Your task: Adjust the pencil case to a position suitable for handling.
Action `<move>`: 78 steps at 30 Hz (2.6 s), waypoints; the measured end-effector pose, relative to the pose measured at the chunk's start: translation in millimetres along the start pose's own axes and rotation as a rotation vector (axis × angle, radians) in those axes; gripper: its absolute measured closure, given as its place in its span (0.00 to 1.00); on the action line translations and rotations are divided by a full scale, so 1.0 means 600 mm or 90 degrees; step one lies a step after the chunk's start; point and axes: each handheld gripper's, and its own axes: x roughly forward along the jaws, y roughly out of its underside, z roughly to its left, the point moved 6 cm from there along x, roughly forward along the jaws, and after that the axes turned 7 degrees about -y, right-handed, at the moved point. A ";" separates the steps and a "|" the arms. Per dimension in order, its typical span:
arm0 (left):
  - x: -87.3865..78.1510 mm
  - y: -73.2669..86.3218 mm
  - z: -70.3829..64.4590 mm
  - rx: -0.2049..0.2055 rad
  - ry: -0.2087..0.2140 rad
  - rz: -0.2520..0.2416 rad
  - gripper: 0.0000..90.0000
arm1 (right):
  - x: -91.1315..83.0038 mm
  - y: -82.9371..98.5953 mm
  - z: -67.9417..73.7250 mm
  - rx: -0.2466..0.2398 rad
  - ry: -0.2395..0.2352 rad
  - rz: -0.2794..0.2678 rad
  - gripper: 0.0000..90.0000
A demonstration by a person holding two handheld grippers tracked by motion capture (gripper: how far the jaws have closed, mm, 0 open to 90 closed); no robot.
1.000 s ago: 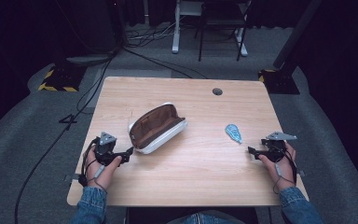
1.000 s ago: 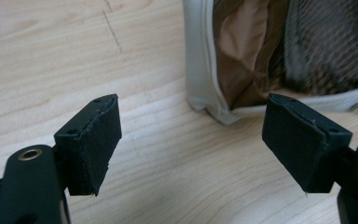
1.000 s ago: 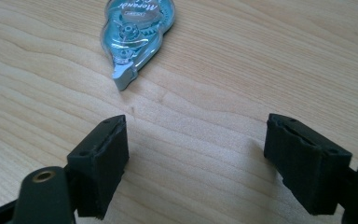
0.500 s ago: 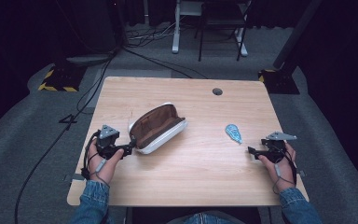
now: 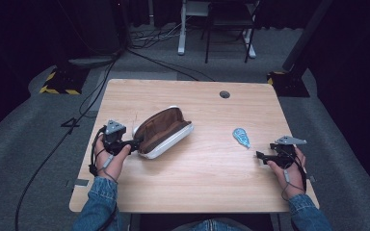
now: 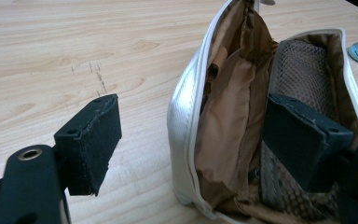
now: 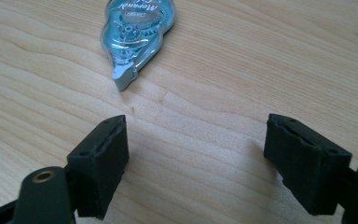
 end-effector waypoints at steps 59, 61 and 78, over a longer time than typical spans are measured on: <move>0.080 0.001 -0.016 0.007 0.142 0.088 0.94 | 0.000 0.000 0.000 0.000 0.000 0.000 0.24; 0.077 -0.001 -0.018 0.008 0.144 0.084 0.94 | 0.000 0.000 0.000 0.000 0.000 0.000 0.24; 0.043 -0.022 -0.070 0.055 0.189 0.080 0.94 | 0.000 0.000 0.000 0.000 0.000 0.000 0.24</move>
